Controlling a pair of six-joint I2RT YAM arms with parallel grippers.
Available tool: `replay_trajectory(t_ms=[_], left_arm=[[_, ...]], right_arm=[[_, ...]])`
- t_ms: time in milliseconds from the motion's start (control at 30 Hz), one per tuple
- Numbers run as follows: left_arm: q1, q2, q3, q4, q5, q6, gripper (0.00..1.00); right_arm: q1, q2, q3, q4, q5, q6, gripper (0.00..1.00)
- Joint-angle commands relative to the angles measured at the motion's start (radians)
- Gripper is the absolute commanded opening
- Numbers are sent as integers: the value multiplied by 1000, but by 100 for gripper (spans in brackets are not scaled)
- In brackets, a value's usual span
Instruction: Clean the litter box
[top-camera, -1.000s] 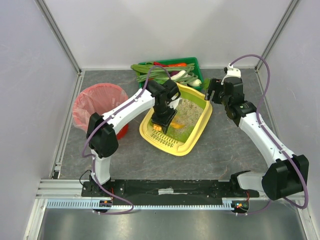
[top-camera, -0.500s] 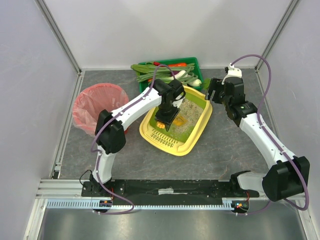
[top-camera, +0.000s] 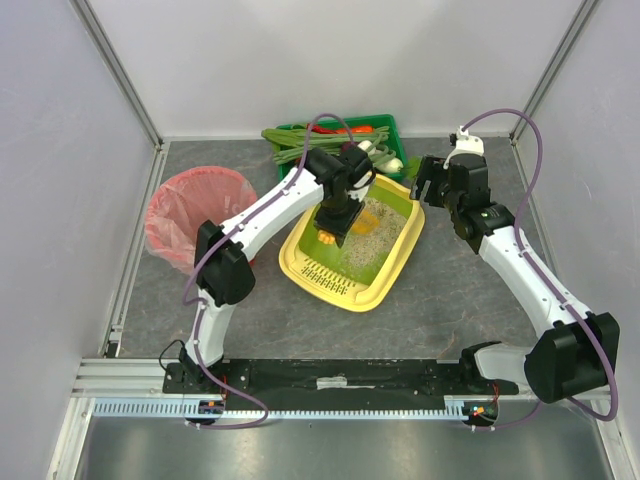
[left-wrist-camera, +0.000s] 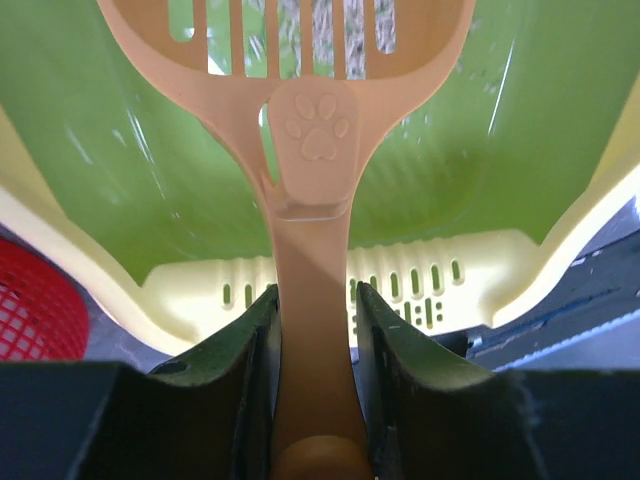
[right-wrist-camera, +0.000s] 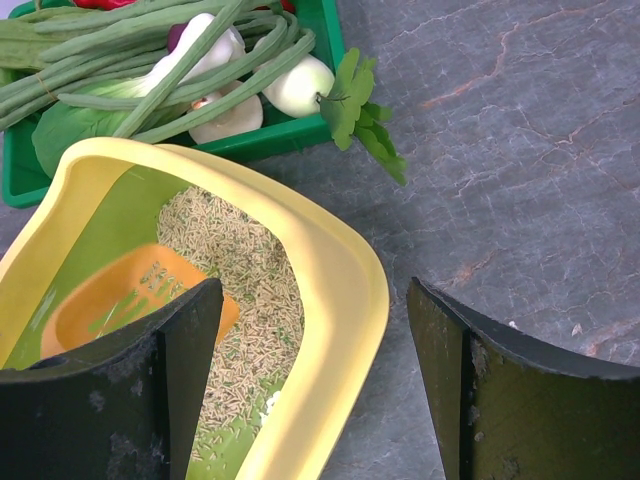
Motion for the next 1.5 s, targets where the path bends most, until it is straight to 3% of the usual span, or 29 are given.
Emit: replay_trajectory(t_ms=[0,367,1067,1467], left_arm=[[1,71,127,-53,-46,-19,2],[3,142,126,28,-41,11,2],[69,99,22,184,86,-38,2],[74,220,141,83,66,-2,2]], right_arm=[[-3,-34,-10,30,9,7,82],[-3,-45,-16,35,18,7,82],[-3,-51,-25,32,34,8,83],[-5,-28,-13,33,20,8,83]])
